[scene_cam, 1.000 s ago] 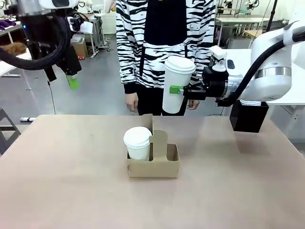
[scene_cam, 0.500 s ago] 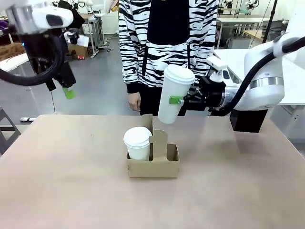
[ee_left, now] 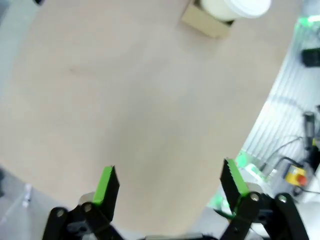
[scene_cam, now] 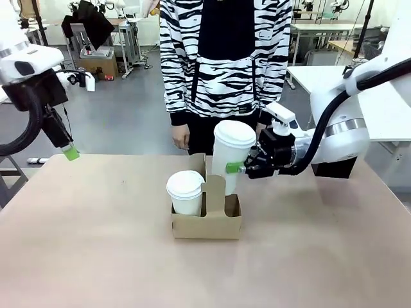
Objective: Pour a drink into a cup and package it in a carrier.
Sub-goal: Insert the held 600 ml Paper Cup into the Cup Carrier.
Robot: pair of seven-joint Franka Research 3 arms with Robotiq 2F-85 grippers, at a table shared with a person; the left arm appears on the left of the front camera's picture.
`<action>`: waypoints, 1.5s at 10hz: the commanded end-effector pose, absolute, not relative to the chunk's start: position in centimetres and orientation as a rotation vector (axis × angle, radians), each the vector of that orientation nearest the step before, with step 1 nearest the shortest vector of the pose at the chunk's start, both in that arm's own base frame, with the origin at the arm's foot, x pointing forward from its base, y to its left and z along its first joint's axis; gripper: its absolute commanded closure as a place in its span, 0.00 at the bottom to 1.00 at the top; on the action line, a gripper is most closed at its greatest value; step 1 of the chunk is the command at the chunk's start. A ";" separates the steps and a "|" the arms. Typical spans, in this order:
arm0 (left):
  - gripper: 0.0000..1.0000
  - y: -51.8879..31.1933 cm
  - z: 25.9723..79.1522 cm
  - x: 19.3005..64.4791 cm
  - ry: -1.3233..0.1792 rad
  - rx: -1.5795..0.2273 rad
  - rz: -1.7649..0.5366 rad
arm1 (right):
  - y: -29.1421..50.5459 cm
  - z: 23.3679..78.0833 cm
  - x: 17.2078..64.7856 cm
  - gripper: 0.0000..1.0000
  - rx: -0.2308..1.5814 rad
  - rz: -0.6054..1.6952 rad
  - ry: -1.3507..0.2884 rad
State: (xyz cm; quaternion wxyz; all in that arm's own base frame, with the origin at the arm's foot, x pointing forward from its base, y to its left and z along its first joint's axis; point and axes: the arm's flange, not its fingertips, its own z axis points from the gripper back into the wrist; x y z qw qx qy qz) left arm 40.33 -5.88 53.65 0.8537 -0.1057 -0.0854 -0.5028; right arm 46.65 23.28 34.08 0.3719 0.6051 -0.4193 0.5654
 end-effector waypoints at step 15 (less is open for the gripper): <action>0.00 -6.1 54.4 40.6 -0.183 -0.166 -1.026 | 23.2 25.7 46.4 0.00 1.468 1.576 -0.978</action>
